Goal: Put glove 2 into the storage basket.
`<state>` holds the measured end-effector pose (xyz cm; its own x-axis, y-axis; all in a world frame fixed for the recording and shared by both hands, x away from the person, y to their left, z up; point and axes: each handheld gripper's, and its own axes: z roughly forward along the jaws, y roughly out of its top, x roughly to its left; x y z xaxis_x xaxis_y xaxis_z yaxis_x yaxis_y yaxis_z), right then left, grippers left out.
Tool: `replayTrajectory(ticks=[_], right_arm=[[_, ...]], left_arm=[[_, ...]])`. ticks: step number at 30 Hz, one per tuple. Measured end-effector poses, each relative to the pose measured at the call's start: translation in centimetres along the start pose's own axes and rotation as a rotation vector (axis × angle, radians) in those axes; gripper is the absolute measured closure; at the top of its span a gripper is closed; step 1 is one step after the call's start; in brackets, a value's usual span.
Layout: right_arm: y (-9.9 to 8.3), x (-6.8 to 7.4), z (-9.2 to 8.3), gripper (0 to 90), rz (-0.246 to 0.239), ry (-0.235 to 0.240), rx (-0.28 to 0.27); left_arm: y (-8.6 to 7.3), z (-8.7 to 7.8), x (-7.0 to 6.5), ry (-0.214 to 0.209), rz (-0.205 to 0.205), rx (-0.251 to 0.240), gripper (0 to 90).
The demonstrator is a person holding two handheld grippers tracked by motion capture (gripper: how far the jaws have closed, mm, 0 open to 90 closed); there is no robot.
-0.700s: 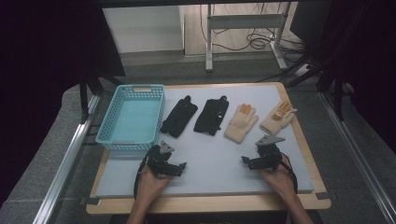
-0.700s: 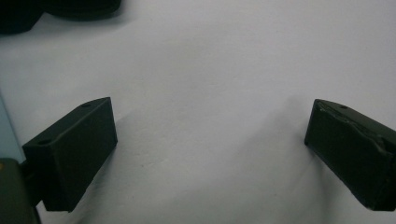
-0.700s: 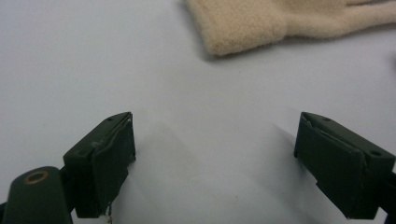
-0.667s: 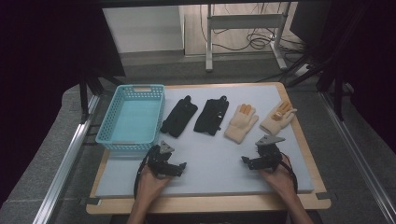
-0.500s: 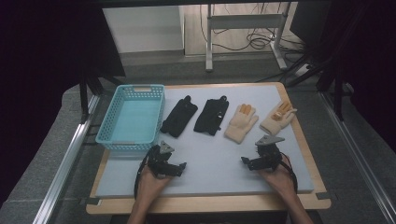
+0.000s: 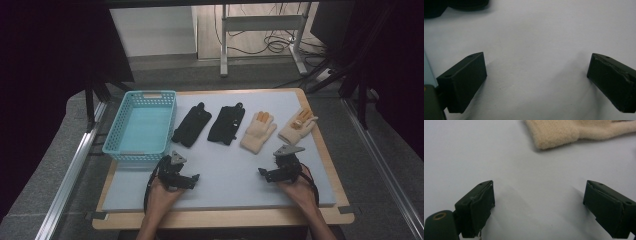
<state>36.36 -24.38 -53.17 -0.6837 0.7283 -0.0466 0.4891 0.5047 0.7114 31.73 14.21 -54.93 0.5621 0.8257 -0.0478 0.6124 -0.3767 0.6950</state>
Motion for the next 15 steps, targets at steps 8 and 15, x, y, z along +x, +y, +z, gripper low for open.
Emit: replayTrajectory(ticks=[8,15], right_arm=[[0.03,0.02,-0.05,10.4,0.006,-0.001,-0.002],[0.45,0.0,0.09,10.8,0.016,0.01,-0.001]], left_arm=[[0.0,0.0,-0.01,0.0,0.0,0.0,3.0],[-0.01,-0.01,-0.01,0.001,0.0,-0.002,3.1]])
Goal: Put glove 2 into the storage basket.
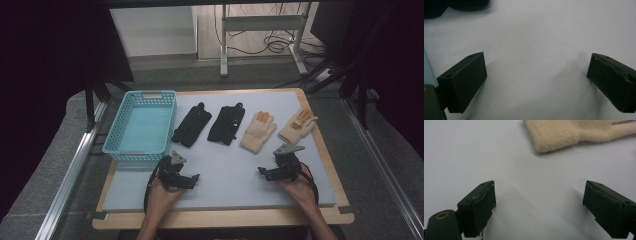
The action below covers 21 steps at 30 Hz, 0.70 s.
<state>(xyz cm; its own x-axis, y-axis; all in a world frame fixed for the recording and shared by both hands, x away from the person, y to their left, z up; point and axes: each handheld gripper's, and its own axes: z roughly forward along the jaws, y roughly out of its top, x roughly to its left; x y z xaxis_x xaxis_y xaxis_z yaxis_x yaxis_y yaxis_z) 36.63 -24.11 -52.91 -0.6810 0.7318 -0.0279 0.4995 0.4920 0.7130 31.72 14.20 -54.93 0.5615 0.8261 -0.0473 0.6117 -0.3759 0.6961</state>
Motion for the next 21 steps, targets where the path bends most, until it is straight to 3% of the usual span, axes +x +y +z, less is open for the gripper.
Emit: replayTrajectory(ticks=[8,16,17,21], right_arm=[[2.2,0.0,0.5,11.5,0.04,0.063,-0.038],[5.3,0.4,1.4,14.4,-0.003,0.067,-0.046],[6.2,0.5,1.7,16.1,-0.023,0.048,-0.059],[7.8,0.2,2.7,20.1,-0.022,0.061,-0.065]], left_arm=[[0.0,0.0,0.0,0.001,0.0,-0.002,3.2],[0.0,0.0,0.0,0.002,0.001,-0.002,3.3],[0.0,0.0,0.0,0.002,0.001,-0.002,3.3],[0.0,0.0,0.0,0.002,0.001,-0.002,3.3]])
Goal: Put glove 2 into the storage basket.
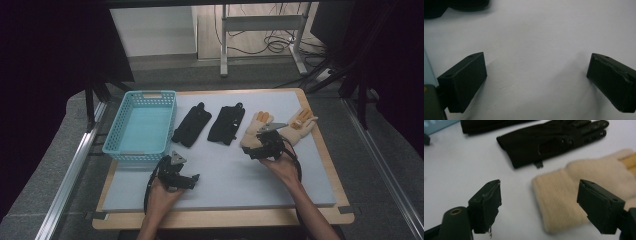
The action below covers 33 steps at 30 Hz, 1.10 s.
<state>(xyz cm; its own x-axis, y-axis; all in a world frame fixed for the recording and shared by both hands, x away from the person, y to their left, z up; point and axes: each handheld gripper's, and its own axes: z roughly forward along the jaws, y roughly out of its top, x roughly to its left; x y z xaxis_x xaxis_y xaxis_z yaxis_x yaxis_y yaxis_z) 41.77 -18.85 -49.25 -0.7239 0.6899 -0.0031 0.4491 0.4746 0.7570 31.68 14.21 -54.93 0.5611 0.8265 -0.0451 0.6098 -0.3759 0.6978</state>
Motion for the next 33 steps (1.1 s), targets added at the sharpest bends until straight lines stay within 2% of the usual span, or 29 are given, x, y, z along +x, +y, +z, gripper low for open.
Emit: replayTrajectory(ticks=[5,16,18,24,33], right_arm=[[1.9,-0.2,1.4,24.9,-0.017,-0.007,0.003],[5.1,-1.2,4.4,35.4,-0.012,-0.002,0.023],[5.9,-1.7,5.1,37.3,-0.007,-0.001,0.026],[6.9,-2.4,6.3,38.9,0.019,0.0,0.038],[7.8,-3.2,9.2,41.6,0.044,-0.015,0.073]], left_arm=[[0.0,0.0,0.0,0.0,0.0,0.0,3.3],[0.0,0.0,0.0,0.001,0.0,0.0,3.3],[0.0,0.0,0.0,0.0,0.0,0.0,3.3],[0.0,0.0,0.1,-0.001,0.008,0.007,3.3],[0.0,0.0,0.0,-0.002,-0.002,-0.002,3.3]])
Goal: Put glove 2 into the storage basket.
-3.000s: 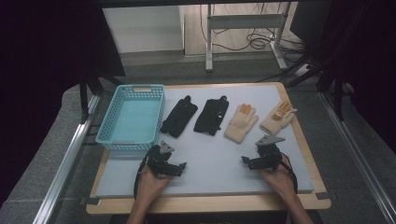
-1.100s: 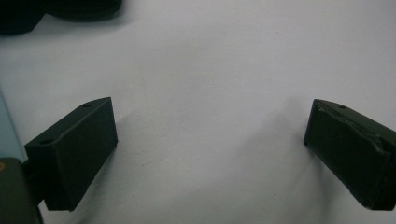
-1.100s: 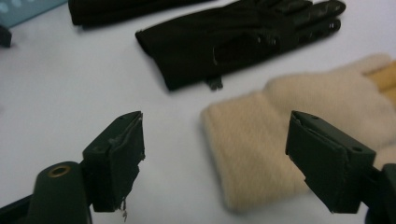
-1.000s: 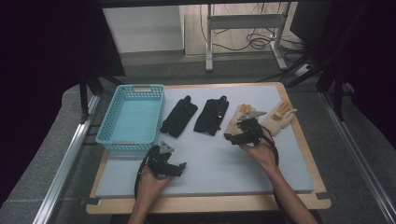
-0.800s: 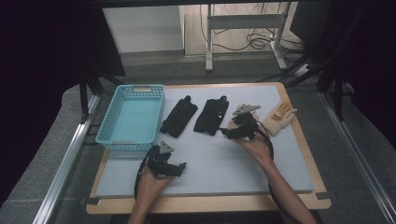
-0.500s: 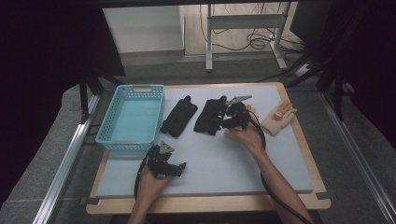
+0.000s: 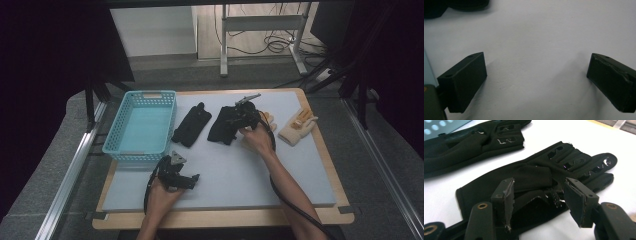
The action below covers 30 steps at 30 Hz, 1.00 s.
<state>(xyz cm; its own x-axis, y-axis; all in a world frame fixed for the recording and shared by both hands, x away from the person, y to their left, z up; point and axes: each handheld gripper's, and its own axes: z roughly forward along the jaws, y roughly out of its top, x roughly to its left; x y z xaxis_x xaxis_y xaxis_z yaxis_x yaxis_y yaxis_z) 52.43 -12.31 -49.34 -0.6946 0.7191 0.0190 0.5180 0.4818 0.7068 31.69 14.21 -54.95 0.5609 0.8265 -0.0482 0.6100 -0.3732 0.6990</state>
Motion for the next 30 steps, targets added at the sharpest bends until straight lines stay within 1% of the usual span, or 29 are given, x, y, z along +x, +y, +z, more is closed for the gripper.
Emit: replayTrajectory(ticks=[1,2,3,4,5,7,8,9,10,11,13,14,16,17,18,19,20,21,24,26,28,29,30], right_arm=[[0.1,-0.1,0.3,42.2,0.005,-0.001,0.007],[0.2,-0.1,1.1,42.6,0.007,-0.016,0.024],[0.2,-0.1,1.1,42.6,0.007,-0.016,0.024],[0.3,-0.1,1.9,42.0,0.003,-0.033,0.045],[0.3,-0.1,2.2,40.5,0.006,-0.046,0.056],[0.2,-0.1,3.0,31.9,0.004,-0.076,0.069],[0.2,-0.1,3.0,31.9,0.004,-0.076,0.069],[0.2,-0.1,3.5,28.2,0.02,-0.087,0.085],[0.2,-0.1,3.6,28.4,0.034,-0.085,0.088],[0.2,-0.1,3.7,31.3,0.038,-0.075,0.092],[0.1,-0.2,3.7,41.4,0.058,-0.046,0.086],[0.1,-0.2,3.7,41.4,0.058,-0.046,0.086],[-0.1,-0.1,3.6,49.7,0.052,-0.048,0.081],[0.0,-0.1,3.4,65.3,0.058,-0.018,0.087],[0.0,-0.1,3.4,65.3,0.058,-0.018,0.087],[0.0,-0.2,3.4,72.4,0.063,0.011,0.088],[0.0,-0.1,3.4,76.0,0.066,0.022,0.087],[0.0,0.1,3.3,79.9,0.053,0.023,0.086],[0.0,0.3,3.3,81.0,0.039,0.014,0.085],[0.2,0.6,2.8,81.5,0.015,0.012,0.078],[0.4,0.8,2.1,81.6,0.015,0.026,0.061],[0.4,0.8,2.1,81.6,0.015,0.026,0.061],[0.7,1.0,1.1,81.5,0.009,0.044,0.038]], left_arm=[[0.0,0.0,0.0,0.0,0.0,0.0,3.3],[0.0,0.0,0.0,0.0,0.001,0.0,3.3],[0.0,0.0,0.0,0.0,0.001,0.0,3.3],[0.0,0.0,0.1,0.0,0.009,0.006,3.3],[0.0,0.0,0.1,0.0,0.008,0.006,3.3],[0.0,0.0,0.1,0.0,0.009,0.006,3.3],[0.0,0.0,0.1,0.0,0.009,0.006,3.3],[0.0,0.0,0.1,0.0,0.009,0.006,3.3],[0.0,0.0,0.1,0.0,0.009,0.006,3.3],[0.0,0.0,0.1,0.0,0.009,0.006,3.3],[0.0,0.0,0.1,0.0,0.009,0.006,3.3],[0.0,0.0,0.1,0.0,0.009,0.006,3.3],[0.0,0.0,0.1,0.001,0.008,0.006,3.3],[0.0,0.0,0.1,0.001,0.008,0.006,3.3],[0.0,0.0,0.1,0.001,0.008,0.006,3.3],[0.0,0.0,0.1,0.001,0.008,0.007,3.3],[0.0,0.0,0.0,0.001,0.009,0.007,3.3],[0.0,0.0,0.0,0.001,0.006,0.005,3.3],[0.0,0.0,0.0,0.0,0.006,0.005,3.3],[0.0,0.0,0.0,0.0,0.006,0.005,3.3],[0.0,0.0,0.1,0.0,0.008,0.007,3.3],[0.0,0.0,0.1,0.0,0.007,0.007,3.3],[0.0,0.0,0.1,0.0,0.008,0.007,3.3]])
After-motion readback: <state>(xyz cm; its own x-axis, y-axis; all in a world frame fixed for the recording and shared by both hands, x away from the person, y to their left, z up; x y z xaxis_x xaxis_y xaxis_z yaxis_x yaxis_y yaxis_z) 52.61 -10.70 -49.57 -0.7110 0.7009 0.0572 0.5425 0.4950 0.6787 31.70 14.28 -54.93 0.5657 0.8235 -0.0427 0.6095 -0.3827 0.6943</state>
